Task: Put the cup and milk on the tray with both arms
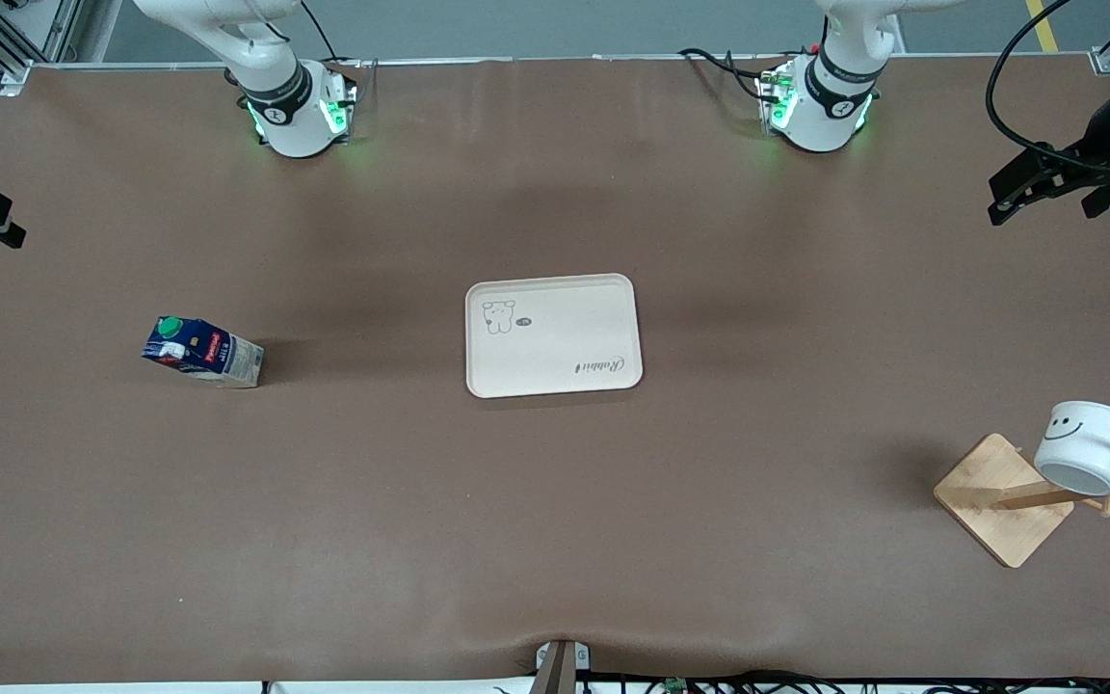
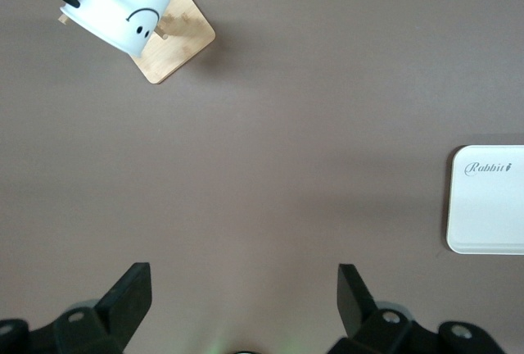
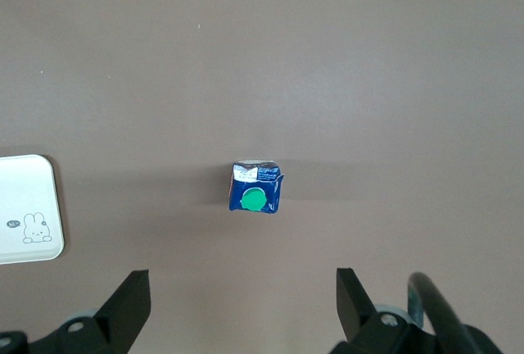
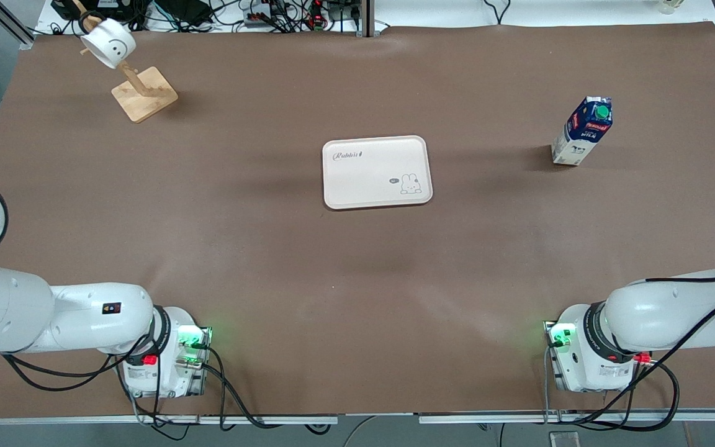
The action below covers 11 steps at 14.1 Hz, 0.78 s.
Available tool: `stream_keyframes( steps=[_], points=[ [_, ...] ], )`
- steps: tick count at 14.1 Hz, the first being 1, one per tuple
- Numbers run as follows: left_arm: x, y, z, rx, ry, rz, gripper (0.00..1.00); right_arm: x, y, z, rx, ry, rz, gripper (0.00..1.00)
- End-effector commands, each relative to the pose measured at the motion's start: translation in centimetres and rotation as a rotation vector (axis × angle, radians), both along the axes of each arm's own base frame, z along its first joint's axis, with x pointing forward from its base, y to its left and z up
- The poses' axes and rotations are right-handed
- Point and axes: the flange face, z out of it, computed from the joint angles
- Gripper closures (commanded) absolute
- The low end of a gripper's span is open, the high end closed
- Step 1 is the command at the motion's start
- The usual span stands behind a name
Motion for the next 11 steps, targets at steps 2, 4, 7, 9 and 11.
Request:
stream_keyframes(
  steps=[2,4,7,9,11],
  points=[
    [0.2,0.0,0.5,-0.018,-0.001,-0.013,0.00,0.2,0.1,0.5,-0.007,-0.010,-0.012,0.00],
    [0.2,0.2,0.4,-0.007,-0.001,-0.004,0.00,0.2,0.2,0.5,-0.006,-0.008,-0.006,0.00],
    [0.4,1.4,1.1,-0.008,-0.018,0.018,0.00,0.2,0.2,0.5,-0.015,-0.007,-0.008,0.00],
    [0.6,2.4,1.0,-0.010,-0.026,0.053,0.00,0.2,-0.8,0.3,-0.011,-0.005,-0.026,0.00],
    [0.7,4.9,0.5,-0.019,-0.063,0.103,0.00,0.4,-0.5,0.1,-0.011,0.000,-0.017,0.00]
  ],
)
